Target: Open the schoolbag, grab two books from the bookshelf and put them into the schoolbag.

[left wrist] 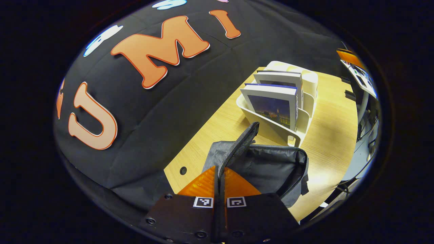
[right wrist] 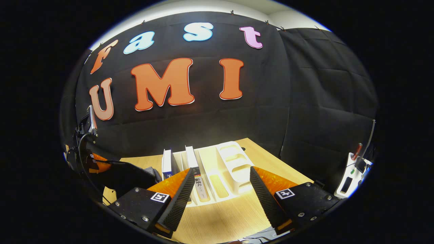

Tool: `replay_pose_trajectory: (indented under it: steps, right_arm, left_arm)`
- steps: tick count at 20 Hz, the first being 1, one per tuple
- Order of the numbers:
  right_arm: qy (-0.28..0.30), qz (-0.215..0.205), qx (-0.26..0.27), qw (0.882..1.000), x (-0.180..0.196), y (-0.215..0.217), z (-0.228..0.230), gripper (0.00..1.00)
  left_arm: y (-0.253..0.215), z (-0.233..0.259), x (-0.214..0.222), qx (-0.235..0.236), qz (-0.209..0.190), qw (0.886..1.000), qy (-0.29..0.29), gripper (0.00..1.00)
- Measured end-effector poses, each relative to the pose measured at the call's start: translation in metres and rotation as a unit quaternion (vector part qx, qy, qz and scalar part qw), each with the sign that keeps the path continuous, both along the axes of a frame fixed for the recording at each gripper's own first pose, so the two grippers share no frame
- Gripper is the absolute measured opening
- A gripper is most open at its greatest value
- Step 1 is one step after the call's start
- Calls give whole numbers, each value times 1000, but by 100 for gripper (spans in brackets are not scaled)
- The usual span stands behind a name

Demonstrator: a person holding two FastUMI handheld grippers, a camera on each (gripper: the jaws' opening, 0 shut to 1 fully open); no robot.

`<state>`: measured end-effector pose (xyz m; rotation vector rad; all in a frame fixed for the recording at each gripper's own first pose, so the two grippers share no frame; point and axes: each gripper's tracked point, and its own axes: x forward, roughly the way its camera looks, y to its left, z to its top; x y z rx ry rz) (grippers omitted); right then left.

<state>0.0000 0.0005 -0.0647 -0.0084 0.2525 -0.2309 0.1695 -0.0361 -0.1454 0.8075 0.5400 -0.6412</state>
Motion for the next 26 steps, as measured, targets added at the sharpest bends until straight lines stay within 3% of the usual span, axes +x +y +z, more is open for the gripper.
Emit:
replay_pose_trajectory:
  steps: [4, 9, 13, 15, 18, 22, 26]
  right_arm:
    - [12, 30, 4, 999, 6, 23, 12, 98]
    - [21, 96, -83, 992, 45, 72, 54, 98]
    - [59, 147, -143, 977, 96, 119, 75, 98]
    - [100, 175, -147, 968, 122, 142, 67, 98]
    - [185, 184, -161, 952, 153, 152, 44, 98]
    - [318, 199, -113, 920, 170, 168, -9, 100]
    - [408, 171, -97, 892, 187, 153, -53, 100]
  left_arm:
    - [2, -1, 8, -11, 3, 1000, 10, 1]
    - [4, -3, 11, -27, 1, 1000, 16, 1]
    - [10, -5, 18, -34, 7, 999, 22, 1]
    - [11, -7, 22, -44, 15, 998, 29, 1]
    - [13, -8, 26, -49, 16, 998, 33, 1]
    - [17, -15, 30, -47, 18, 998, 42, 1]
    - [19, -22, 33, -44, 22, 997, 54, 1]
